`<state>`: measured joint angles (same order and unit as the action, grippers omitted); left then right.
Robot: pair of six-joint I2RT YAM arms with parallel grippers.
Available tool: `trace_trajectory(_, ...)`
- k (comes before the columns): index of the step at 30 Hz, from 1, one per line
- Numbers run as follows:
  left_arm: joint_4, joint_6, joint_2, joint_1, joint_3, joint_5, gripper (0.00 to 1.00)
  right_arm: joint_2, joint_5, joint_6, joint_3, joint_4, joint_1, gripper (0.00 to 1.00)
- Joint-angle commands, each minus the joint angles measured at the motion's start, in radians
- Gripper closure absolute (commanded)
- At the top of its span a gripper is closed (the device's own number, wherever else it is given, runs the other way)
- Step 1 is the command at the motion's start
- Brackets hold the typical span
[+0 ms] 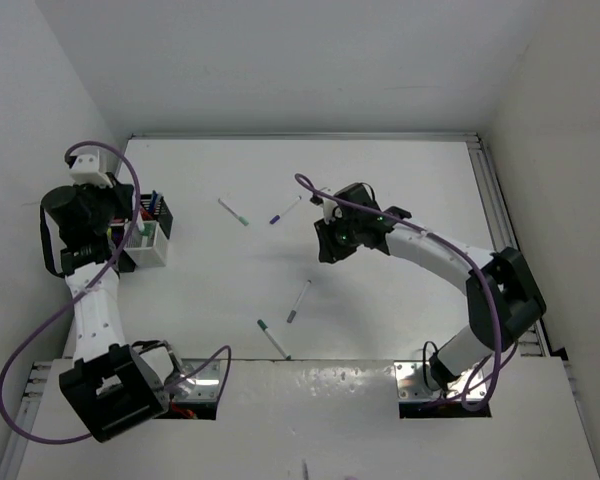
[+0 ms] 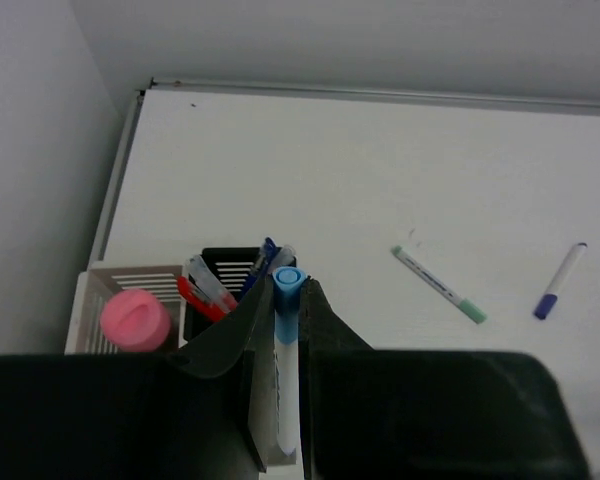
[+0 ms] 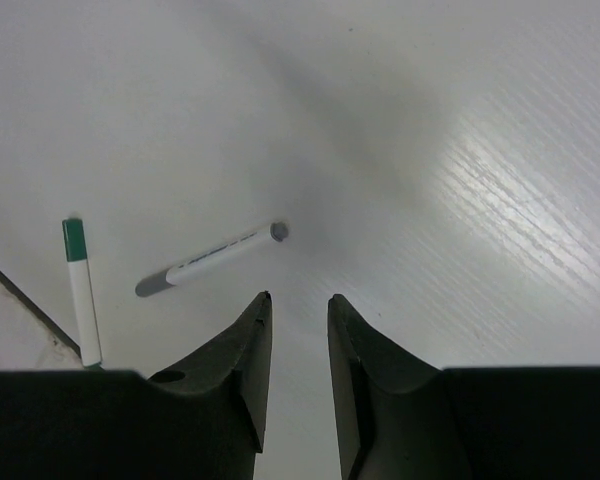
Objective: Sort the stationery into containers
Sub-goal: Place the pen in the storage box.
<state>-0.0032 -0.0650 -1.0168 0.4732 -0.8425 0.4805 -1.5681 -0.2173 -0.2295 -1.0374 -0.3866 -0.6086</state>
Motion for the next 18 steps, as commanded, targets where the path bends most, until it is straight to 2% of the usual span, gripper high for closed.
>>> trace_trajectory(1, 0.170, 0.002, -0.032, 0.038, 0.023, 0.059, 1.00, -0.027, 0.010, -0.019, -0.078, 0.048, -0.019, 0.72)
trace_trajectory(9, 0.278, -0.032, -0.129, 0.050, 0.071, 0.058, 1.00, -0.076, -0.048, -0.089, -0.093, 0.069, -0.045, 0.68)
trace_trajectory(15, 0.328, 0.007, -0.135, 0.042, 0.134, 0.020, 1.00, -0.118, -0.047, -0.088, -0.081, 0.124, -0.092, 0.67)
trace_trajectory(18, 0.333, 0.033, -0.129, 0.054, 0.172, 0.018, 0.97, -0.158, -0.065, -0.087, -0.098, 0.106, -0.103, 0.64)
